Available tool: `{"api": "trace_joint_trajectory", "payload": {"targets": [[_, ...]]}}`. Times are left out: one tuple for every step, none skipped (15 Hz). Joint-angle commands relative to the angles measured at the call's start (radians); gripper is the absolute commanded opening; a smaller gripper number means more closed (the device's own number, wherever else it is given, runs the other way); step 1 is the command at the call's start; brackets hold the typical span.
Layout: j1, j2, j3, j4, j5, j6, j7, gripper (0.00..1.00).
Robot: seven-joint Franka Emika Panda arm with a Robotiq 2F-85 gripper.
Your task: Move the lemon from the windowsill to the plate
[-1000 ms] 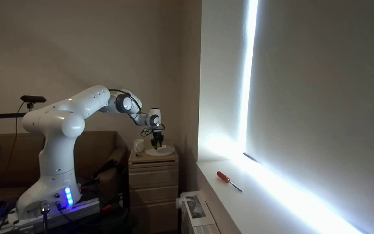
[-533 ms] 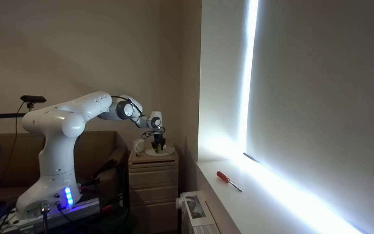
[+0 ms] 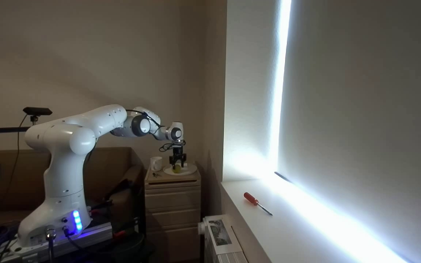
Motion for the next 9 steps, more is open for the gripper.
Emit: {"api": "trace_joint_trajectory", "payload": {"targets": [[-0.01,0.038,0.001,0.085,0.009,-0.048,0.026,1.0],[-0.011,0.04,0.002,0.092,0.011,-0.049,0.031,1.0],[-0.016,0.037,0.008,0.097,0.017,-0.052,0.029,1.0],[-0.018,0.026,0.012,0.096,0.019,-0.06,0.022,1.0],[-0.024,0.01,0.019,0.091,0.025,-0.076,0.012,1.0],[-0.034,-0.014,0.035,0.084,0.039,-0.084,-0.018,1.0],[-0.037,-0.028,0.041,0.084,0.044,-0.094,-0.029,1.0],[-0.046,-0.049,0.061,0.079,0.059,-0.096,-0.065,1.0],[-0.021,-0.001,0.022,0.092,0.026,-0.047,-0.012,1.0]]}}
